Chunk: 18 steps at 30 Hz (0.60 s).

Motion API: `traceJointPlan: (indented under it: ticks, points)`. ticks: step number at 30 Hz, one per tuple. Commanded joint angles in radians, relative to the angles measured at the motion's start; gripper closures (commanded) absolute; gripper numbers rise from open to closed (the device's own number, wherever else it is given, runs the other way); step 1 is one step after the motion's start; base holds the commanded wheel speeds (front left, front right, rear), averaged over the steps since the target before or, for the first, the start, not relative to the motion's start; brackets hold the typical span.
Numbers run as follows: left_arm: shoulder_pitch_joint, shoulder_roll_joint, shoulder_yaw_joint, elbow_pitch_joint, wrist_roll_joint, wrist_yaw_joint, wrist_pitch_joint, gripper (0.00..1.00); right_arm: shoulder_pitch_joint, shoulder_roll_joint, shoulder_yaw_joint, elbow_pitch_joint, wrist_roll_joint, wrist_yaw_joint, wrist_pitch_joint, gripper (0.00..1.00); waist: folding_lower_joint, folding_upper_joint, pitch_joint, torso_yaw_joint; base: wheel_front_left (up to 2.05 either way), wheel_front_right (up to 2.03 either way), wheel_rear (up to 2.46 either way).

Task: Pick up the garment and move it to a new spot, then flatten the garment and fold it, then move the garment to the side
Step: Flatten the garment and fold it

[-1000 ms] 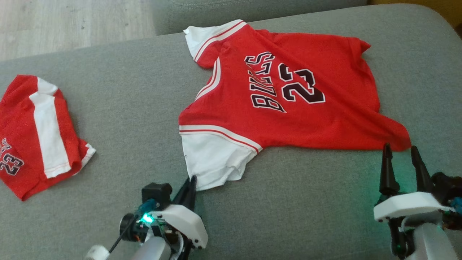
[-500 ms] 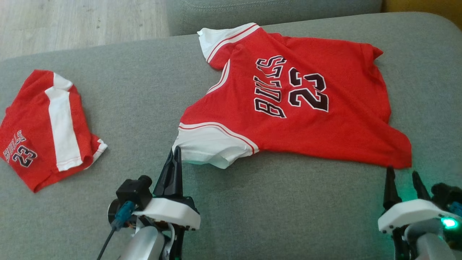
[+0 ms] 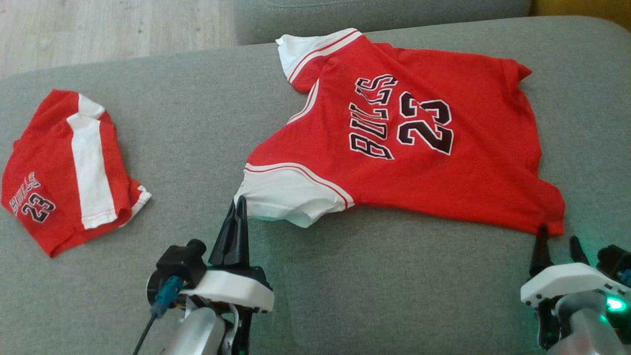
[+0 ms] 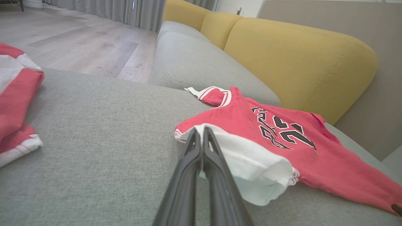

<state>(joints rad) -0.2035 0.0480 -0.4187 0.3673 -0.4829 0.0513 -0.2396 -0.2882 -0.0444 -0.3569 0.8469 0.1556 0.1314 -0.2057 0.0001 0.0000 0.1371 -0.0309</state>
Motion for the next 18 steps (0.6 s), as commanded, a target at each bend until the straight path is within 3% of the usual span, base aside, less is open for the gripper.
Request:
traceJointPlan:
  ticks: [1,8,9,10,11,18]
  points:
    - [-0.036,0.003,0.031,-0.031,0.008,-0.006,-0.013,1.0,-0.043,-0.006,0.008,0.005,-0.015,-0.001,-0.016,0.0,-0.0001,0.0,0.0,0.003,0.0,0.0,0.0]
    - [-0.034,0.006,0.027,-0.026,0.009,-0.005,-0.016,1.0,-0.093,-0.006,-0.002,0.108,-0.039,-0.001,-0.034,0.0,-0.0001,0.0,0.0,0.007,0.0,0.0,0.0]
    - [-0.033,0.007,0.027,-0.024,0.009,-0.005,-0.016,1.0,-0.099,-0.006,0.003,0.123,-0.037,-0.001,-0.036,0.15,-0.0001,0.0,-0.001,0.007,0.0,0.0,0.0]
    - [-0.033,0.007,0.028,-0.023,0.009,-0.004,-0.016,1.0,-0.104,-0.006,0.009,0.137,-0.036,-0.001,-0.038,0.62,-0.0001,0.0,-0.002,0.006,0.0,0.0,0.0]
    - [-0.033,0.008,0.028,-0.021,0.009,-0.003,-0.017,1.0,-0.109,-0.006,0.016,0.15,-0.037,-0.001,-0.039,1.0,-0.0001,0.0,-0.003,0.006,0.0,0.0,0.0]
    - [-0.03,0.015,0.043,-0.018,-0.002,0.003,-0.018,1.0,-0.146,-0.006,0.086,0.165,-0.008,-0.001,-0.051,1.0,-0.0001,0.0,-0.023,0.001,0.0,0.0,0.0]
